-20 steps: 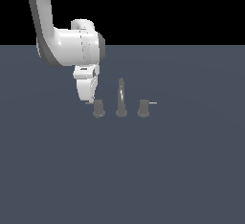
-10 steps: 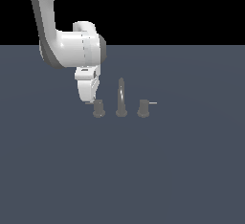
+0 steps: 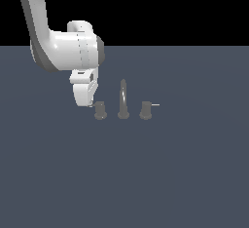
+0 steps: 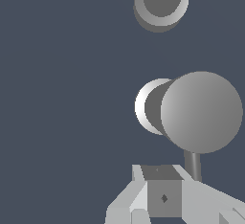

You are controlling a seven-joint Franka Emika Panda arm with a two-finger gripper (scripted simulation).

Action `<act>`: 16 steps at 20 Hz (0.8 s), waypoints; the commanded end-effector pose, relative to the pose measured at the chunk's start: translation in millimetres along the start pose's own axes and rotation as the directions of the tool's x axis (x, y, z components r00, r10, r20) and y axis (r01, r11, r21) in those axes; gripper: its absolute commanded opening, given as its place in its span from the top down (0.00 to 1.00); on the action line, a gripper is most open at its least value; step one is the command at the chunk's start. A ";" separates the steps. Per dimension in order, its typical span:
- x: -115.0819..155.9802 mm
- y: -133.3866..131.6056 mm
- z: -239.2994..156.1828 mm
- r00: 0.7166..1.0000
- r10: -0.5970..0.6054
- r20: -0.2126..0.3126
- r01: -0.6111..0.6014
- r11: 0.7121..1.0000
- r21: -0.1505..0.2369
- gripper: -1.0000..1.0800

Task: Turn on the faucet by rotating a designated handle.

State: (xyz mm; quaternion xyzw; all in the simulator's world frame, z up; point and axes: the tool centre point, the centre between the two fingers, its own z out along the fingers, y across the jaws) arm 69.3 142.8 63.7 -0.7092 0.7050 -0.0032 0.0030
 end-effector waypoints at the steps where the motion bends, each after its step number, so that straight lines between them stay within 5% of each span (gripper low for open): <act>1: 0.0 0.0 0.0 1.000 0.000 0.000 0.000 1.000 0.000 1.00; 16: 3.1 43.1 -0.3 1.000 -0.005 0.000 0.005 1.000 -0.008 1.00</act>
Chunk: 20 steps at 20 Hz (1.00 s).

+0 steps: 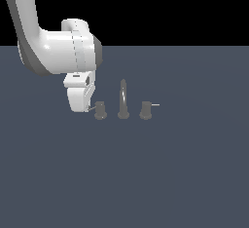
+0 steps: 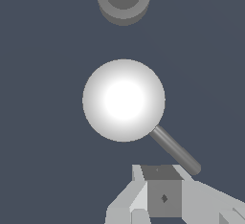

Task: Turn on the faucet by rotating a designated handle.

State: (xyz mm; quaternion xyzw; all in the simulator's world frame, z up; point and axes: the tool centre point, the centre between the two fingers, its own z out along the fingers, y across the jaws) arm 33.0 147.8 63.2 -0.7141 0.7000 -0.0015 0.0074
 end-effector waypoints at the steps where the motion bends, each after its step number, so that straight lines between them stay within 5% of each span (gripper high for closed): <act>1: 0.0 0.1 0.0 1.000 0.000 0.000 0.000 1.000 0.000 1.00; 13: 41.7 29.4 -1.2 1.000 0.008 -0.008 -0.008 1.000 -0.012 1.00; 15: 19.4 27.7 -0.5 1.000 -0.020 0.004 0.020 1.000 -0.007 1.00; 20: 59.1 21.3 -1.0 1.000 -0.001 -0.004 0.001 1.000 -0.011 1.00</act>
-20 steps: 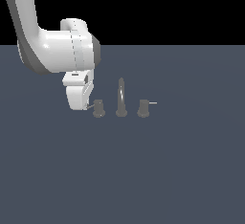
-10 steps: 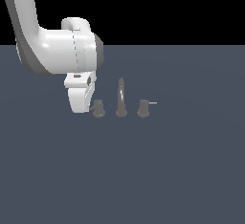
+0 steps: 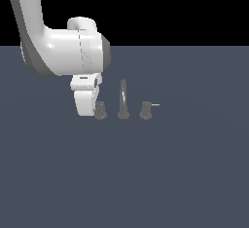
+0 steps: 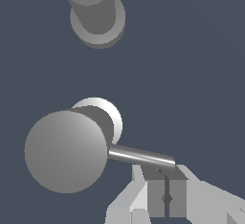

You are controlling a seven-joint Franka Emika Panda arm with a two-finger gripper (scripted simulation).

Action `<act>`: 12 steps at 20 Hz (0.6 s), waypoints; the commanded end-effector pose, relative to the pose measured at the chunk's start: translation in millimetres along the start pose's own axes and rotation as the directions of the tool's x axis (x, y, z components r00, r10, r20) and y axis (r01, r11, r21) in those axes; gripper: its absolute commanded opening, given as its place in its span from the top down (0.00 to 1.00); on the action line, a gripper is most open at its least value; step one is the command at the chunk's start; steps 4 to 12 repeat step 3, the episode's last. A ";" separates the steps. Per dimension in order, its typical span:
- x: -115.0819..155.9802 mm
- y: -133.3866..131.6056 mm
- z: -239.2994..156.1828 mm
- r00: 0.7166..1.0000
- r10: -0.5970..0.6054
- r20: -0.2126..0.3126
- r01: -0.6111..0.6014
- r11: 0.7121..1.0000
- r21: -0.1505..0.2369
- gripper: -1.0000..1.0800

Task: Turn on the faucet by rotating a designated handle.

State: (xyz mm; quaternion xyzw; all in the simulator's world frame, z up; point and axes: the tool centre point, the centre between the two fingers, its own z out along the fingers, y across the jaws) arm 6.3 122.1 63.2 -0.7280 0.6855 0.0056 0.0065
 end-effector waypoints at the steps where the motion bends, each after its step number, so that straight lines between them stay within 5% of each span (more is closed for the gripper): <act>1: 42.2 -5.4 -1.0 0.999 0.043 -0.015 -0.043 0.999 0.000 1.00; 12: 50.2 -6.2 -1.3 0.999 0.046 -0.016 -0.046 0.999 -0.001 1.00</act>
